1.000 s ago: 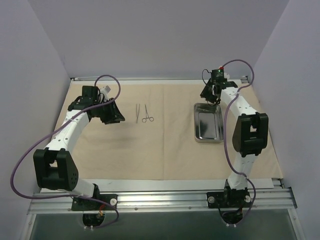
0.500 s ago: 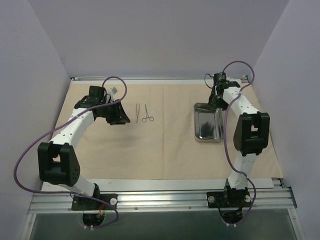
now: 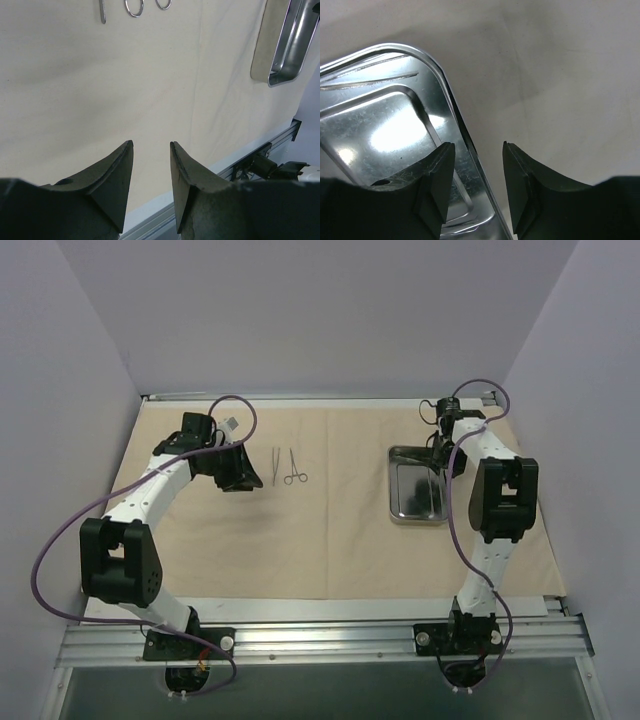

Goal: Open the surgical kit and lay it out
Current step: Adjust the container in the surgical kit.

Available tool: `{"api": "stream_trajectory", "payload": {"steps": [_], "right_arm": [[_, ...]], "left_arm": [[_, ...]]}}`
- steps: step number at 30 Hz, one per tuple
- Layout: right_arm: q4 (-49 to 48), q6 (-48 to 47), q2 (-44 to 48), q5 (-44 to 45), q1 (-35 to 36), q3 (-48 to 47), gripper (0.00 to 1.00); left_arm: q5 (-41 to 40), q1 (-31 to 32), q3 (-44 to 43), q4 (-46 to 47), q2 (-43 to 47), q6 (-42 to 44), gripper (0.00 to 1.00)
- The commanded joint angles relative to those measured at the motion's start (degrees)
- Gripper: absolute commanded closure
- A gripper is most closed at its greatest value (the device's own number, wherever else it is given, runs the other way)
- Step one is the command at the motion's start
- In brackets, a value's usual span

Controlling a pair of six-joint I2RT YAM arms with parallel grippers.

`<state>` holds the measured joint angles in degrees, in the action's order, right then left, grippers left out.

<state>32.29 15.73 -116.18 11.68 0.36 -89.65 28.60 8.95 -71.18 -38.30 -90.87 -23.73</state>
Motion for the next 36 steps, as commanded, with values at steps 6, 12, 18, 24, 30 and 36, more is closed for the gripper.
{"api": "stream_trajectory", "payload": {"steps": [6,12,18,24,30,36], "right_arm": [[5.58,-2.89,-1.33,-5.78,-0.01,-0.70,0.79],[7.61,-2.98,-3.09,-8.25,-0.01,-2.20,0.90],[12.61,-2.63,-2.92,-14.05,-0.10,-5.53,1.00],[17.36,1.84,0.60,-29.49,-0.10,-3.52,1.00],[25.44,2.73,4.20,-36.98,-1.66,-0.53,1.00],[27.30,2.99,5.62,-41.40,-4.93,2.11,1.00]], "left_arm": [[1.55,0.10,-1.95,2.80,-0.45,0.44,0.56],[1.63,0.02,-1.51,3.32,-0.45,0.43,0.56],[1.72,0.01,-1.77,3.67,-0.62,0.52,0.56],[2.60,0.01,-0.98,5.43,-1.06,-0.36,0.56],[3.30,-0.07,-0.46,5.87,-0.80,-0.27,0.56],[4.01,-0.25,0.95,7.63,-0.71,-1.06,0.56]]}}
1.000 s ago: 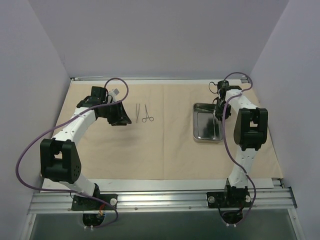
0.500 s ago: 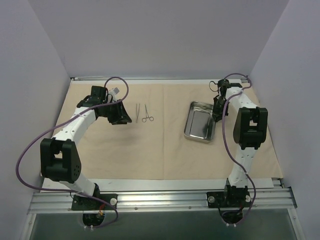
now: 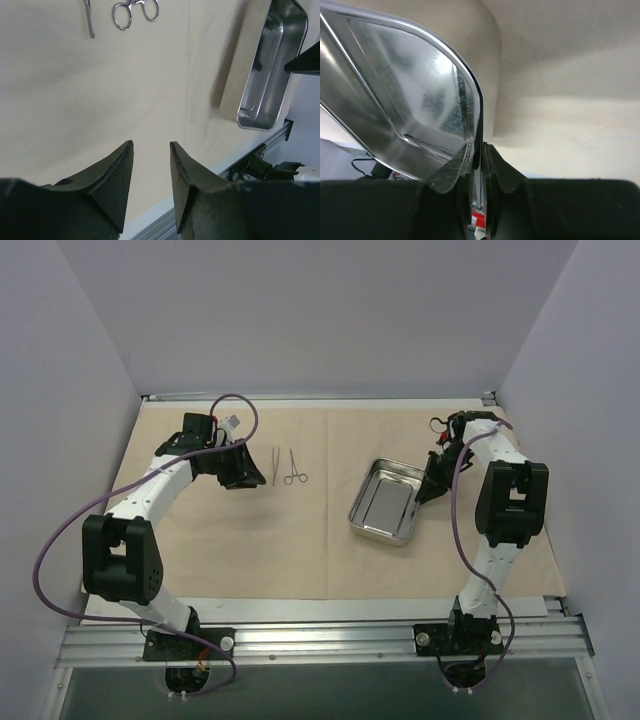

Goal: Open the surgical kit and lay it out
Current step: Adjust the container in the surgical kit.

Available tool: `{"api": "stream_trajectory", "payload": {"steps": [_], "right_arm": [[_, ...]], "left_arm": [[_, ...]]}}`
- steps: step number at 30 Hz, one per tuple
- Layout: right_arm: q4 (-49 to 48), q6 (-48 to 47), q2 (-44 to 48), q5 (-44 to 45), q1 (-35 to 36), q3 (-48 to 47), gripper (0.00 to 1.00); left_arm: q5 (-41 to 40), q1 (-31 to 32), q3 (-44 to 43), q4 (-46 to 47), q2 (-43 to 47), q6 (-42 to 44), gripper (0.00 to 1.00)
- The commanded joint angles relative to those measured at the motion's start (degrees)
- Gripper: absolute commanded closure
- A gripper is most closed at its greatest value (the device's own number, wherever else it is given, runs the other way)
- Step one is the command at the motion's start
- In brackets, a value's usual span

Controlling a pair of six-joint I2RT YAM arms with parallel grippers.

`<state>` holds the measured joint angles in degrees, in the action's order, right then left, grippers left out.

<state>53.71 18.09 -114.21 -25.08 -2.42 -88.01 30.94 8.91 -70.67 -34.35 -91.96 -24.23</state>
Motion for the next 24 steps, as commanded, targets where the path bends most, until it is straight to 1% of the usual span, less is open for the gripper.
{"api": "stream_trajectory", "payload": {"steps": [1,4,5,7,8,11,14,15,18,22,23,24], "right_arm": [[5.18,0.90,3.47,-3.93,-2.33,-0.66,1.00],[2.81,1.51,2.16,2.29,-1.10,-3.22,1.00],[0.71,1.95,2.07,5.36,-0.93,-3.05,1.00],[-1.67,2.92,1.98,6.88,-0.66,-0.69,1.00],[-3.94,3.09,1.80,7.93,-0.49,0.11,0.98],[-6.25,2.66,0.92,11.53,0.74,1.69,0.86],[-8.27,2.04,1.01,14.44,2.06,3.53,0.70],[-8.53,2.13,1.01,15.93,2.06,3.98,0.64],[-9.68,2.22,0.48,17.08,3.72,5.56,0.55],[-11.00,2.74,-0.83,17.08,5.05,6.97,0.55],[-11.17,2.74,-1.18,17.00,5.40,7.23,0.57],[-11.35,2.74,-1.53,16.82,5.58,7.58,0.61]], "left_arm": [[1.76,-0.21,0.62,4.02,0.29,-0.82,0.56],[1.93,-0.21,0.80,4.55,0.29,-1.17,0.56],[1.93,-0.12,0.89,4.47,0.38,-1.26,0.56],[1.84,-0.21,0.98,4.47,0.64,-1.26,0.56],[1.76,-0.21,1.06,4.47,0.82,-1.26,0.56],[1.58,-0.29,1.33,4.03,1.08,-1.17,0.56],[1.41,-0.29,1.42,3.59,1.43,-1.00,0.56],[1.41,-0.29,1.42,3.67,1.52,-1.00,0.56],[1.41,-0.38,1.33,3.50,1.35,-0.91,0.56],[1.41,-0.64,1.07,3.24,1.35,-0.82,0.56],[1.41,-0.64,1.15,3.23,1.35,-0.73,0.56],[1.32,-0.73,1.07,3.15,1.35,-0.73,0.56]]}}
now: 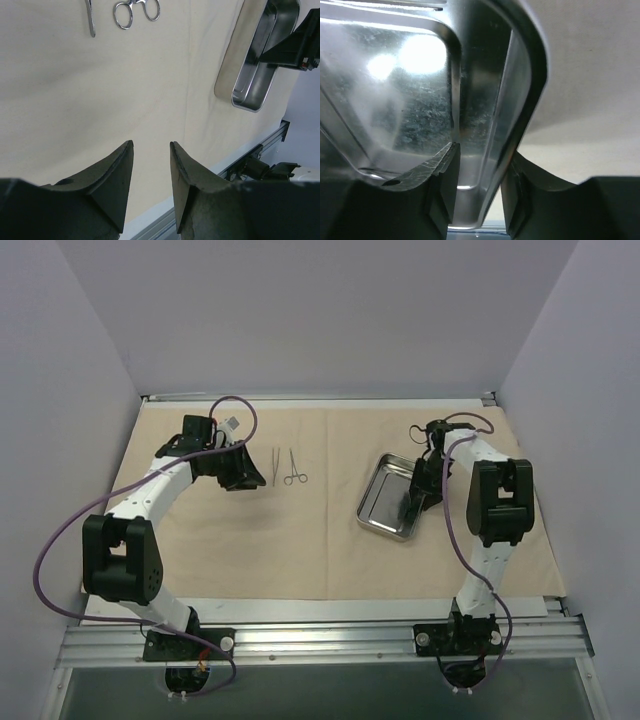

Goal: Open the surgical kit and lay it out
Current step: Adjust the container in the surgical kit.

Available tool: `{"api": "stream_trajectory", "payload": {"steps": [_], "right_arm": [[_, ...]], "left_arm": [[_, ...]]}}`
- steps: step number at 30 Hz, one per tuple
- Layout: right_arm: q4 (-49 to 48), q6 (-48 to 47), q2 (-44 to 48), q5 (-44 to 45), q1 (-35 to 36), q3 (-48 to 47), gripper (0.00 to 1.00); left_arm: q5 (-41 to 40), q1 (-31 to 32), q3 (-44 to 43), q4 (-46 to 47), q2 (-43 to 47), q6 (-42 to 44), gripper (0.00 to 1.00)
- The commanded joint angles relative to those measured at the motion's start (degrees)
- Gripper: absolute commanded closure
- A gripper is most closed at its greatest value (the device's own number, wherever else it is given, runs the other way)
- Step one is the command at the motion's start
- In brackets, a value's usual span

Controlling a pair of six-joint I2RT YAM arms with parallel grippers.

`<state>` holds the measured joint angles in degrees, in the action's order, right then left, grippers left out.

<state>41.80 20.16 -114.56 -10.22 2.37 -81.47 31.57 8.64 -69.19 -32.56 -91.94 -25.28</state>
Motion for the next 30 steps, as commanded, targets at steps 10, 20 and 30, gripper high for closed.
{"api": "stream_trajectory", "payload": {"steps": [10,20,30], "right_arm": [[12.40,1.55,2.23,-14.82,0.88,-1.14,1.00],[25.79,-1.26,7.78,-25.29,-1.93,1.22,1.00],[25.88,-0.65,6.72,-26.34,-2.11,4.91,1.00]], "left_arm": [[1.03,-0.91,0.72,2.76,1.33,-0.21,0.56],[2.18,-1.00,2.57,5.92,0.89,-1.79,0.56],[2.09,-1.09,2.04,4.69,1.59,-1.09,0.56]]}}
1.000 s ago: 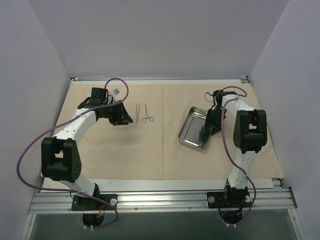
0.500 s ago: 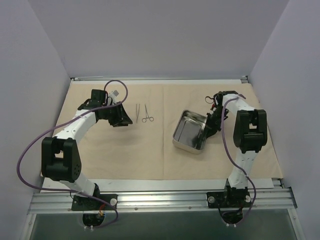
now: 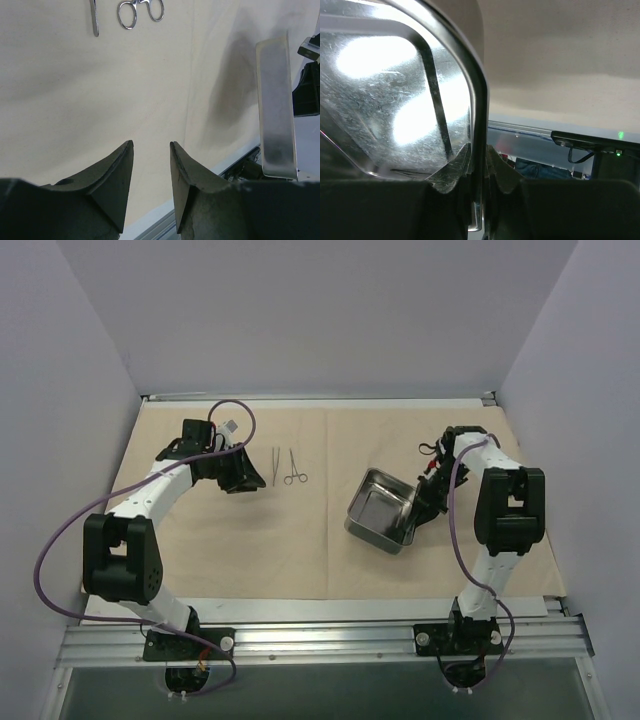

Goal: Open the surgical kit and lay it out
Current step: Adjust the container in the surgical kit.

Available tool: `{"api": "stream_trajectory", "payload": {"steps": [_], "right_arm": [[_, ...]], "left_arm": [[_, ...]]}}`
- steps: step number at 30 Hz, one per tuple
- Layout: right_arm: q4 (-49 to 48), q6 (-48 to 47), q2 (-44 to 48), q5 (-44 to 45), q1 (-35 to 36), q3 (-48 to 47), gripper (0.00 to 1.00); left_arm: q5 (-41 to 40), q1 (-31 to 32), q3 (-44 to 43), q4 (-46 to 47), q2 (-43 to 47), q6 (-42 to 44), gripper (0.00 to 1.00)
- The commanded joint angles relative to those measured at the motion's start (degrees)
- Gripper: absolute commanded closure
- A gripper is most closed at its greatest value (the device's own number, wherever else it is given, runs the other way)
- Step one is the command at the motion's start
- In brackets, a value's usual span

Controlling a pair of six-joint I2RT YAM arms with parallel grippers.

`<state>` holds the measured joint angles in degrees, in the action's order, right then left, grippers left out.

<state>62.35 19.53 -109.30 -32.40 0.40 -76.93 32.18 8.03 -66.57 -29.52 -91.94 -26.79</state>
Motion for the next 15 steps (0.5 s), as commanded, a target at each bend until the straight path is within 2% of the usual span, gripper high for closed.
{"api": "stream_trajectory", "payload": {"steps": [1,8,11,13,15], "right_arm": [[5.42,0.16,0.93,-4.68,-0.14,0.89,1.00],[5.42,0.51,-2.50,-3.71,-0.49,-3.84,1.00],[5.33,0.34,-3.20,-0.12,-1.55,-5.95,1.00],[4.98,-0.45,-3.82,1.27,-2.16,-3.94,1.00],[3.32,-0.72,-4.95,4.88,-2.60,-6.99,1.00]], "left_arm": [[1.56,-0.56,-0.50,1.74,1.42,0.16,0.56],[2.36,-0.83,-1.11,1.84,0.45,-0.02,0.56],[1.48,-0.91,-1.20,1.48,0.88,0.33,0.56],[1.83,-1.26,-0.93,1.92,0.80,0.07,0.56],[1.92,-1.44,-1.37,1.22,0.45,0.33,0.56]]}}
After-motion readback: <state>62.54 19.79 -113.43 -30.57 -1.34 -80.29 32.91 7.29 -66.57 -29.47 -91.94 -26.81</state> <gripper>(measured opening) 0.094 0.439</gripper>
